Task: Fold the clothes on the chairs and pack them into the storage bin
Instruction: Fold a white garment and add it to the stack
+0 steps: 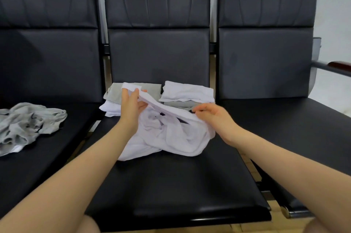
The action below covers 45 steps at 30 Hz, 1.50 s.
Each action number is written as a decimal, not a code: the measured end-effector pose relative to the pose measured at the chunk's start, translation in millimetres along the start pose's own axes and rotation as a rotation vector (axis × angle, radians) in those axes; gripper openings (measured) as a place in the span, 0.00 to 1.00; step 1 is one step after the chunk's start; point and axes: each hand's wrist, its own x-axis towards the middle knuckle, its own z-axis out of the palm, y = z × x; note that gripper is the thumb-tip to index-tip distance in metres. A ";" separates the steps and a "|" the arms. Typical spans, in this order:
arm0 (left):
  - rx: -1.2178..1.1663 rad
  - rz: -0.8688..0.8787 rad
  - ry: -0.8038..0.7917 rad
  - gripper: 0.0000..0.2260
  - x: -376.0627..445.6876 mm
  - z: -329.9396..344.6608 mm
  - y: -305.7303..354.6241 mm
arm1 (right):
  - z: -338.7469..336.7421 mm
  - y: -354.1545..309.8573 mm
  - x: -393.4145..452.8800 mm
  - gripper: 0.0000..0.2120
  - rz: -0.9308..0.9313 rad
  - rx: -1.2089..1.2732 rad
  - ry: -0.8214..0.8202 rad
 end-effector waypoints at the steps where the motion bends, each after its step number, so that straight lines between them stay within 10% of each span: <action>1: -0.085 -0.021 -0.009 0.08 -1.5 -1.9 6.7 | 4.4 5.1 -2.7 0.07 0.053 -0.032 -0.115; 5: -0.028 -0.099 0.069 0.13 -4.0 -12.9 25.1 | 24.6 16.2 -16.5 0.06 0.160 -0.243 -0.566; 13: 0.711 -0.250 -0.091 0.08 -25.7 -60.9 10.4 | 47.5 30.5 16.2 0.06 -0.053 -0.371 -0.021; 21: 0.946 -0.394 -0.131 0.06 -45.7 -111.1 -6.2 | 73.1 37.2 49.8 0.14 -0.082 -0.630 -0.185; 27: 0.257 -0.452 -0.026 0.12 -40.1 -110.4 21.8 | 62.2 -6.6 54.9 0.09 0.226 0.192 0.066; 31: -0.011 -0.372 0.037 0.12 -31.5 -106.4 43.3 | 34.3 -21.7 49.3 0.09 0.277 0.737 -0.080; 34: 0.081 -0.231 0.035 0.12 -32.5 -89.8 49.2 | 20.5 -22.7 44.5 0.04 0.258 0.761 -0.044; 39: -0.226 -0.202 0.031 0.08 -35.6 -78.1 48.4 | 6.6 -17.0 41.5 0.25 0.282 0.599 0.111; 41: 0.049 -0.143 0.039 0.05 -38.5 -71.2 48.4 | 0.1 -13.0 40.8 0.29 0.281 0.582 0.154; 45: -0.219 -0.168 -0.006 0.11 -42.3 -63.7 49.4 | -9.8 -15.0 30.5 0.11 0.156 0.524 0.122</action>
